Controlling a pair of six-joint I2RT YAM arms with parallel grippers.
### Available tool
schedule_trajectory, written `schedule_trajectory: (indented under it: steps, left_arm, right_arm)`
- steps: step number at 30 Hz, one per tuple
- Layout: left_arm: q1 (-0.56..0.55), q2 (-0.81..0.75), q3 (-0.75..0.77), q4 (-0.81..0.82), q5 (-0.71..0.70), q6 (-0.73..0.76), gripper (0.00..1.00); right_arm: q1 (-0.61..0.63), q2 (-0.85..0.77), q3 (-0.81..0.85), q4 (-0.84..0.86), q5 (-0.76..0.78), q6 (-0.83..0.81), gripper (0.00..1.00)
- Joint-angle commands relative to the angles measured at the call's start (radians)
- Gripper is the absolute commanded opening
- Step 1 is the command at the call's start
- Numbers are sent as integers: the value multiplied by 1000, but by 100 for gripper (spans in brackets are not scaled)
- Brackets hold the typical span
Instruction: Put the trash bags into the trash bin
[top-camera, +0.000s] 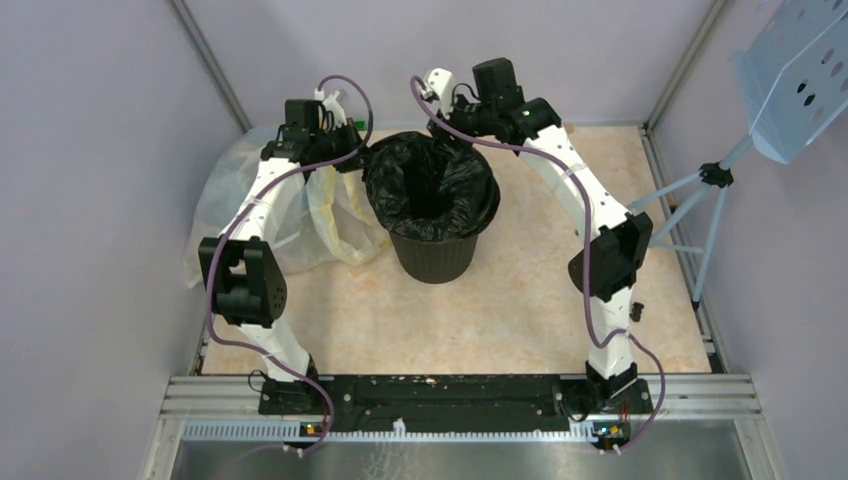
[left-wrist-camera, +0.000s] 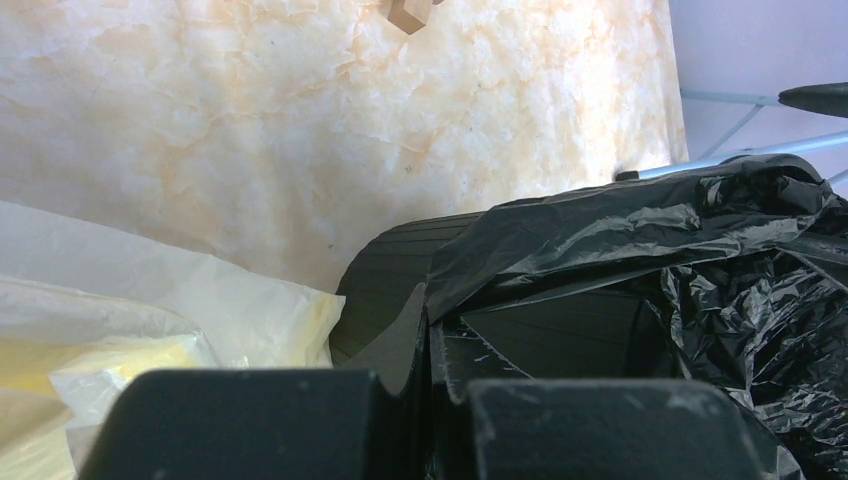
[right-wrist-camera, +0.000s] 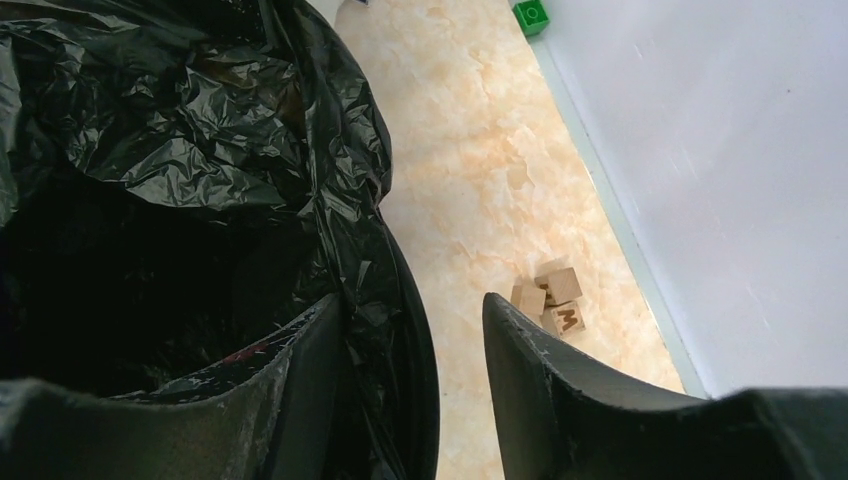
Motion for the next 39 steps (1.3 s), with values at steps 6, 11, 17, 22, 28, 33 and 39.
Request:
schedule_trajectory:
  steps: [6, 11, 17, 22, 28, 33, 39]
  left_arm:
    - [0, -49, 43, 13, -6, 11, 0]
    - [0, -46, 45, 13, -7, 11, 0]
    - [0, -31, 49, 15, -10, 9, 0]
    - [0, -4, 38, 25, 0, 1, 0]
    - [-4, 23, -4, 45, 16, -7, 0]
    - [-6, 22, -64, 67, 10, -9, 0]
    - [-15, 3, -159, 106, 17, -26, 0]
  right_arm:
    - [9, 11, 63, -4, -1, -17, 46]
    - [9, 11, 72, 1, -1, -9, 0]
    - [-22, 15, 103, 43, -63, 93, 0]
    - [-88, 76, 161, 73, -188, 231, 0]
    - [-125, 162, 184, 72, -269, 306, 0]
    - [-141, 208, 172, 73, -283, 338, 0]
    - [-158, 237, 161, 45, -291, 382, 0]
